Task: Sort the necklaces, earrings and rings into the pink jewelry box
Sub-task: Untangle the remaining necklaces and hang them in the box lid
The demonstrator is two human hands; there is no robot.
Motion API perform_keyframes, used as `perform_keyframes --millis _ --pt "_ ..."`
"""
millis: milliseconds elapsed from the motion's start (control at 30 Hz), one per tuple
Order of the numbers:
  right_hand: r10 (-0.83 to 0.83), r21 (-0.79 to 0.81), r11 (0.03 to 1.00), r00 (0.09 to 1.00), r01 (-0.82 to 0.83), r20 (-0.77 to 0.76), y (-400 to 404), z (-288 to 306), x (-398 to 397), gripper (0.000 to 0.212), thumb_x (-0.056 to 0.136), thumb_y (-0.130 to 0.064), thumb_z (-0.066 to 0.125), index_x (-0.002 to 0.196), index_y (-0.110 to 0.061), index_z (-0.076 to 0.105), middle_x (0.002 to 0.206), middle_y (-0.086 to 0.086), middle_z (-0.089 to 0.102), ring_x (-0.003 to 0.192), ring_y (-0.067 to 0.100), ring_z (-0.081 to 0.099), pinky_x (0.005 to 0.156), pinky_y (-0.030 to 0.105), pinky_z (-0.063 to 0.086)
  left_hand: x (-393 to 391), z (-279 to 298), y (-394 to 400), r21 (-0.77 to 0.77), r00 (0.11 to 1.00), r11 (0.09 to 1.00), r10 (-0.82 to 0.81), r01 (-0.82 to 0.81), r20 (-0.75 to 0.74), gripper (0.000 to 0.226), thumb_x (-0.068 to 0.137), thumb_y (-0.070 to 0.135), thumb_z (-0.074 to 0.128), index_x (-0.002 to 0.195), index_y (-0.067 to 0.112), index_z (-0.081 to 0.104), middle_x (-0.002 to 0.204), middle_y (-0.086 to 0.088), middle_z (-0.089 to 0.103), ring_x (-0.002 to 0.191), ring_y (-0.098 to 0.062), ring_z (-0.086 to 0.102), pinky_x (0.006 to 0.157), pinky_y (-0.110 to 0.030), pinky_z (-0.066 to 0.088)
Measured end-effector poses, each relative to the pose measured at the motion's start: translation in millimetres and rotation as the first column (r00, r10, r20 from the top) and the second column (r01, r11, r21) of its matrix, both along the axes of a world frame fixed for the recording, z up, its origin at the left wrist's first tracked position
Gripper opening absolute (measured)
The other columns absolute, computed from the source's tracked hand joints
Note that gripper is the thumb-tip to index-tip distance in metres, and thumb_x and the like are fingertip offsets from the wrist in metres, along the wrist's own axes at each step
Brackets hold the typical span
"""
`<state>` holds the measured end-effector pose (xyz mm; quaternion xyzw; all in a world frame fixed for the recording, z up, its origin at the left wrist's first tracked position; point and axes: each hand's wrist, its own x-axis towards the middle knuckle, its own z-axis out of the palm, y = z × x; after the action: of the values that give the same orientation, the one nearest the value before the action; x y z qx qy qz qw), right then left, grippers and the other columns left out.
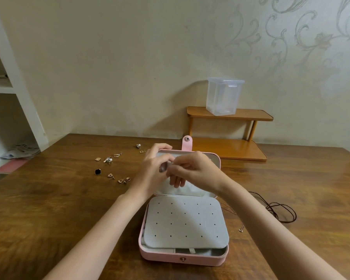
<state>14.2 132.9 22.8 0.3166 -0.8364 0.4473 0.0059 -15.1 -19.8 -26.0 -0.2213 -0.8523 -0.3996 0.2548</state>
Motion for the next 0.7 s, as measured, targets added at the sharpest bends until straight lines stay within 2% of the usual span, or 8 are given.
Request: perform_keyframes --millis 100,200,333,433,567,633,700 --pt "-0.076 -0.263 0.96 0.994 0.094 0.078 1.5 3.7 -4.6 0.019 0.093 -0.006 0.05 0.086 -0.002 0.068 0.075 0.014 0.069 0.065 0.017 0.066 0.06 0.02 0.053 -3.0 -2.7 0.6 0.095 0.99 0.993 0.084 -0.073 -0.11 0.005 0.075 0.006 0.071 0.077 0.003 0.068 0.106 -0.011 0.056 0.095 -0.014 0.053 0.083 -0.004 0.037" --pt "-0.171 -0.393 0.899 0.981 0.193 0.09 4.9 8.6 -11.7 0.02 0.093 -0.006 0.05 0.087 -0.001 0.069 0.081 0.012 0.07 0.074 0.019 0.068 0.068 0.023 0.056 -4.9 -1.5 0.8 0.145 0.982 0.981 0.147 -0.13 -0.119 0.007 0.079 0.008 0.071 0.078 0.003 0.066 0.1 -0.003 0.056 0.093 -0.011 0.053 0.081 -0.002 0.037" --pt "-0.246 -0.325 0.915 0.969 0.238 0.016 7.1 11.3 -20.6 0.02 0.093 -0.008 0.051 0.087 -0.003 0.069 0.083 0.011 0.07 0.08 0.021 0.07 0.078 0.032 0.057 -5.4 -0.2 4.1 0.149 0.976 0.977 0.175 -0.156 -0.127 0.007 0.078 0.004 0.07 0.076 0.003 0.064 0.096 0.001 0.054 0.089 -0.01 0.053 0.078 -0.003 0.038" --pt "-0.284 -0.213 0.942 0.955 0.261 -0.087 9.9 12.0 -22.1 0.018 0.091 -0.008 0.053 0.085 -0.006 0.07 0.081 0.008 0.07 0.078 0.019 0.069 0.078 0.033 0.057 -6.4 -0.2 5.6 0.138 0.971 0.975 0.194 -0.176 -0.136 0.008 0.076 0.0 0.07 0.076 0.003 0.063 0.096 -0.004 0.056 0.088 -0.009 0.052 0.076 -0.002 0.037" --pt "-0.286 -0.042 0.958 0.92 0.285 -0.267 14.2 10.0 -18.9 0.018 0.09 -0.009 0.055 0.08 -0.006 0.07 0.075 0.004 0.069 0.072 0.016 0.067 0.07 0.023 0.055 -5.9 -1.2 6.3 0.115 0.965 0.978 0.194 -0.175 -0.178 0.012 0.074 -0.004 0.071 0.076 0.001 0.06 0.096 -0.009 0.055 0.089 -0.012 0.051 0.076 -0.001 0.036" --pt "-0.277 0.029 0.953 0.905 0.302 -0.324 16.5 9.0 -17.7 0.019 0.09 -0.01 0.054 0.082 -0.006 0.071 0.073 0.0 0.067 0.068 0.013 0.065 0.065 0.017 0.05 -5.1 -1.0 5.6 0.103 0.963 0.98 0.189 -0.172 -0.193 0.015 0.073 -0.006 0.071 0.078 0.001 0.058 0.096 -0.007 0.053 0.088 -0.014 0.051 0.076 -0.002 0.036" --pt "-0.266 0.082 0.947 0.9 0.311 -0.345 18.8 8.7 -17.8 0.019 0.091 -0.012 0.054 0.085 -0.007 0.071 0.075 -0.002 0.066 0.068 0.011 0.063 0.066 0.017 0.05 -5.1 0.4 3.8 0.088 0.966 0.984 0.171 -0.157 -0.196 0.017 0.073 -0.006 0.07 0.081 0.002 0.058 0.097 -0.007 0.051 0.087 -0.015 0.052 0.073 -0.004 0.038"
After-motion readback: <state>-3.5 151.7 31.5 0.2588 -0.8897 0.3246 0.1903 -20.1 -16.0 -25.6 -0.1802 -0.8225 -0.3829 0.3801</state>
